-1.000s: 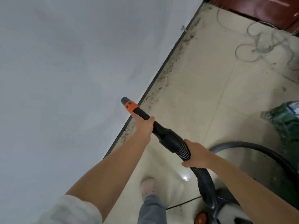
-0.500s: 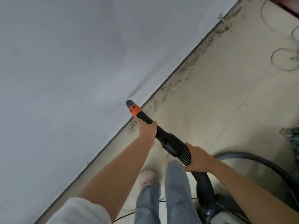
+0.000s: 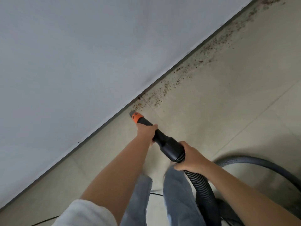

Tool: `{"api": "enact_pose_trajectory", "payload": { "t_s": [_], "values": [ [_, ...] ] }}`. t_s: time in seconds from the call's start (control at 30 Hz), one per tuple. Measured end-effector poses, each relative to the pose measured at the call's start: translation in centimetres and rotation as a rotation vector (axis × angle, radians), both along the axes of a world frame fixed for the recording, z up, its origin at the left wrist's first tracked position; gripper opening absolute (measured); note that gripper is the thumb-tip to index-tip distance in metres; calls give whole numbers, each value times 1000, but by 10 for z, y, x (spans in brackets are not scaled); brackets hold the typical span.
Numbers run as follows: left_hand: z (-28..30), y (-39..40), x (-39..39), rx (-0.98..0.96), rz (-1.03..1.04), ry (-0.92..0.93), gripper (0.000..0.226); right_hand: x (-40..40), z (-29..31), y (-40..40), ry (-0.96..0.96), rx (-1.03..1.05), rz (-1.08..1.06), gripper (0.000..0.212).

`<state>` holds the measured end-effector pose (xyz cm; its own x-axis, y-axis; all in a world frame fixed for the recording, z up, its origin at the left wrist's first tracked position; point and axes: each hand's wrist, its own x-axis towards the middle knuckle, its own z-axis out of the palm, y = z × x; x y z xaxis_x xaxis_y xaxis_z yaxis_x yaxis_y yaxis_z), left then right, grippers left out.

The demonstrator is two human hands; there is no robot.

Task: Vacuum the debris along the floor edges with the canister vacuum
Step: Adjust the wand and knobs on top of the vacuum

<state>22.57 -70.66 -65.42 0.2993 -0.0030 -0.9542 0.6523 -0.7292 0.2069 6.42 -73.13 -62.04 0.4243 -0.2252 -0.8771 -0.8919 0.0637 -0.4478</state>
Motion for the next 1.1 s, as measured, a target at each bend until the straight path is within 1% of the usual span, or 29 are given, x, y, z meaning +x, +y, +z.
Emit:
{"api": "enact_pose_trajectory", "payload": {
  "t_s": [0.07, 0.13, 0.23, 0.3, 0.37, 0.47, 0.57, 0.77, 0.87, 0.97, 1.03, 1.1],
  "values": [
    [-13, 10, -2, 21, -32, 8, 62, -1, -12, 17, 13, -62, -22, 53],
    [-28, 21, 0, 32, -85, 10, 63, 0, -25, 32, 20, -125, -23, 55],
    [-51, 35, 6, 14, -116, 23, 65, 7, -45, 51, 11, -128, -73, 58],
    [-74, 47, 12, -2, -134, 21, 65, 17, -64, 66, 16, -173, -69, 57],
    [-95, 58, 17, -23, -172, -15, 60, 31, -86, 84, 13, -227, -64, 59],
    [-130, 72, 21, -62, -210, -73, 52, 43, -119, 108, -4, -229, -94, 65],
    [-166, 82, 20, -87, -223, -108, 55, 39, -156, 115, -34, -236, -104, 68],
    [-219, 94, 16, -90, -148, -101, 60, 31, -212, 112, -68, -199, -57, 71],
    [-239, 93, 12, -129, -89, -79, 66, 24, -234, 99, -57, -187, -58, 72],
    [-252, 83, 9, -161, -51, -41, 74, 17, -251, 83, -26, -196, -65, 57],
    [-263, 74, 8, -165, -11, -37, 74, 13, -263, 74, -22, -211, -54, 48],
    [-271, 61, 12, -143, 74, -89, 69, 15, -272, 62, -44, -225, -13, 44]
  ]
}}
